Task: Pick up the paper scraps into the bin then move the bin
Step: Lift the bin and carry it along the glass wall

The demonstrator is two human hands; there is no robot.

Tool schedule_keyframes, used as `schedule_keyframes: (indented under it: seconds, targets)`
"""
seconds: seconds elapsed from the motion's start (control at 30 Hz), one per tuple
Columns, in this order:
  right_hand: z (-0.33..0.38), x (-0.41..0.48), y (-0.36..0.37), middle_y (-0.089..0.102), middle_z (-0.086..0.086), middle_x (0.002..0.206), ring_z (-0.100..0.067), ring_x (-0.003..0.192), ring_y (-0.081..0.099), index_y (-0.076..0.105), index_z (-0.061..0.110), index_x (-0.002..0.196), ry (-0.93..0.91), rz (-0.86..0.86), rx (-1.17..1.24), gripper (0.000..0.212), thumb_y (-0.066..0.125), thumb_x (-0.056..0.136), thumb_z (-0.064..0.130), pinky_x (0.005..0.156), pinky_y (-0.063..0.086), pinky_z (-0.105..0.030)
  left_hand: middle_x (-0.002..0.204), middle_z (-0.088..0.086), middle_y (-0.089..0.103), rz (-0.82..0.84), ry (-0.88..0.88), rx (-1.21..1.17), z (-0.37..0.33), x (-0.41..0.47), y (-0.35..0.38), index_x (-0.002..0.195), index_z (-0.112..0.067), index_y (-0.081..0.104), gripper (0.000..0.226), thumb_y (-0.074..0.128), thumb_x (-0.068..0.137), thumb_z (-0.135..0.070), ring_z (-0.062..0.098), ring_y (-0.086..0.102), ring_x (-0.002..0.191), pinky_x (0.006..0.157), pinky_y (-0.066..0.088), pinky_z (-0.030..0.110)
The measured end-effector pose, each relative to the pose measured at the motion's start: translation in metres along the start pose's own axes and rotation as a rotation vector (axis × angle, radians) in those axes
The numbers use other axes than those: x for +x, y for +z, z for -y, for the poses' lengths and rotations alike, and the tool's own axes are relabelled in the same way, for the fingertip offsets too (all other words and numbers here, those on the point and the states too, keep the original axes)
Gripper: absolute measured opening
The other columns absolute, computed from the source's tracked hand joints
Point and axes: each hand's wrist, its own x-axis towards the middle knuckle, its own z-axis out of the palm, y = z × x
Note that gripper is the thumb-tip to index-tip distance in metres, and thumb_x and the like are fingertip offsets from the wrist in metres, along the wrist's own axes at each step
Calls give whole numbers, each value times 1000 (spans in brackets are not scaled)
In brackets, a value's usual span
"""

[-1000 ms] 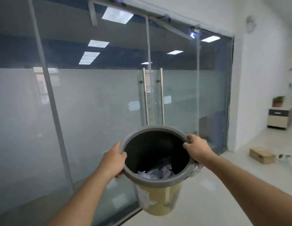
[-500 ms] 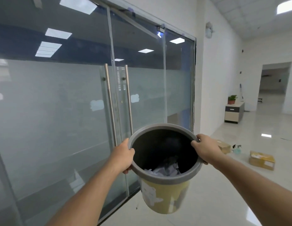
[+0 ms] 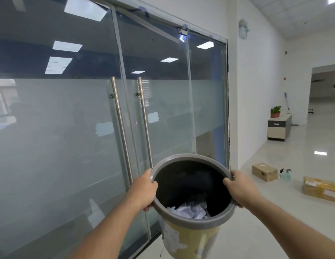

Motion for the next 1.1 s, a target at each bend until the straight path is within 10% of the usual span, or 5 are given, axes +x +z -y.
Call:
schedule_keyframes:
  seconds: [1.1]
  targets:
    - [-36, 369, 81, 65, -15, 78, -30, 52, 66, 56, 13, 99, 37, 47, -104, 15, 51, 89, 22, 33, 47, -25, 86, 7, 67, 67, -41, -17, 1, 370, 148, 129, -32, 41, 33, 48, 97, -30, 21, 72, 59, 44, 55, 23]
